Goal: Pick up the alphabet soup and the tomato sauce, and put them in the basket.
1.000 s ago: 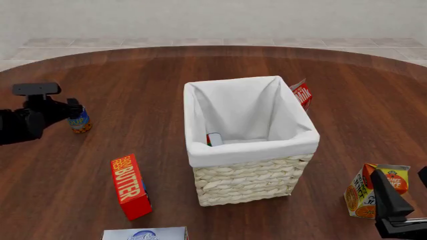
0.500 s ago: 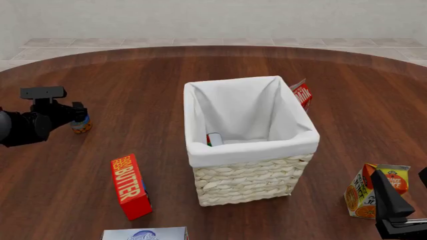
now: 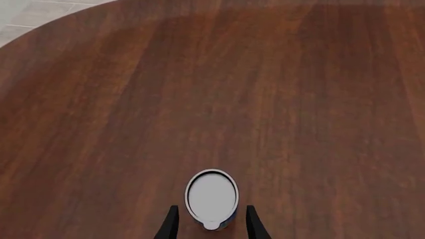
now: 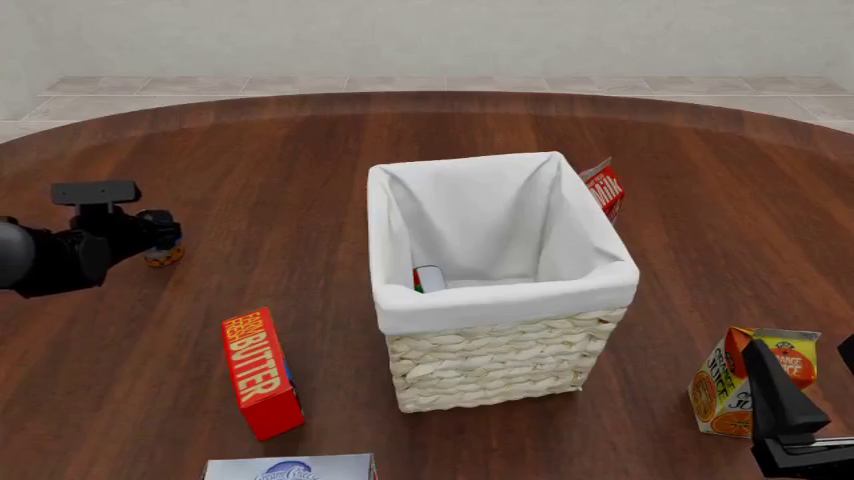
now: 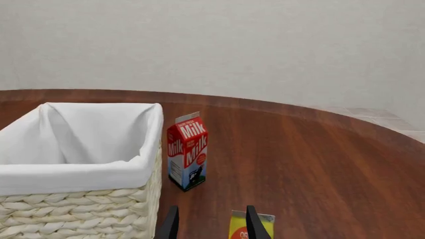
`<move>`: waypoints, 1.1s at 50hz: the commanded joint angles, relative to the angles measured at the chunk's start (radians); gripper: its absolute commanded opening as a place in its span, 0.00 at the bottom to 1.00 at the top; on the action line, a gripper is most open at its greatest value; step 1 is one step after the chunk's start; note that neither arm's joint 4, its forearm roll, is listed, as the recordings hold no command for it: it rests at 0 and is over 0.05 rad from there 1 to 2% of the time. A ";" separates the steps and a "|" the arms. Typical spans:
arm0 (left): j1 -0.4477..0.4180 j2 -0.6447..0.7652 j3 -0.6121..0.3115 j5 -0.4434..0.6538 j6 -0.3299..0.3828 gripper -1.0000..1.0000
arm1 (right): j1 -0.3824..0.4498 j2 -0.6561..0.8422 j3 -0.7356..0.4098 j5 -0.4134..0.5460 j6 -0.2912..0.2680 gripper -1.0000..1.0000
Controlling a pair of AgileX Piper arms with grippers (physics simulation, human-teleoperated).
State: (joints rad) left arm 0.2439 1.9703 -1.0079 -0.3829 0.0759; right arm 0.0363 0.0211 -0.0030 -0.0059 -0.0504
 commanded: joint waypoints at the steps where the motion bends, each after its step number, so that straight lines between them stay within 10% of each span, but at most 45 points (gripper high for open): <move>1: -0.003 0.020 -0.013 0.000 -0.001 1.00 | -0.002 0.003 0.000 -0.002 0.000 1.00; 55: -0.003 0.102 -0.082 0.009 -0.006 1.00 | -0.001 0.014 0.001 -0.015 0.003 1.00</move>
State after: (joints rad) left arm 0.2448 2.0505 -1.0729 -0.3750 0.0775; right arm 0.0353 0.0360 -0.0023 -0.0210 -0.0482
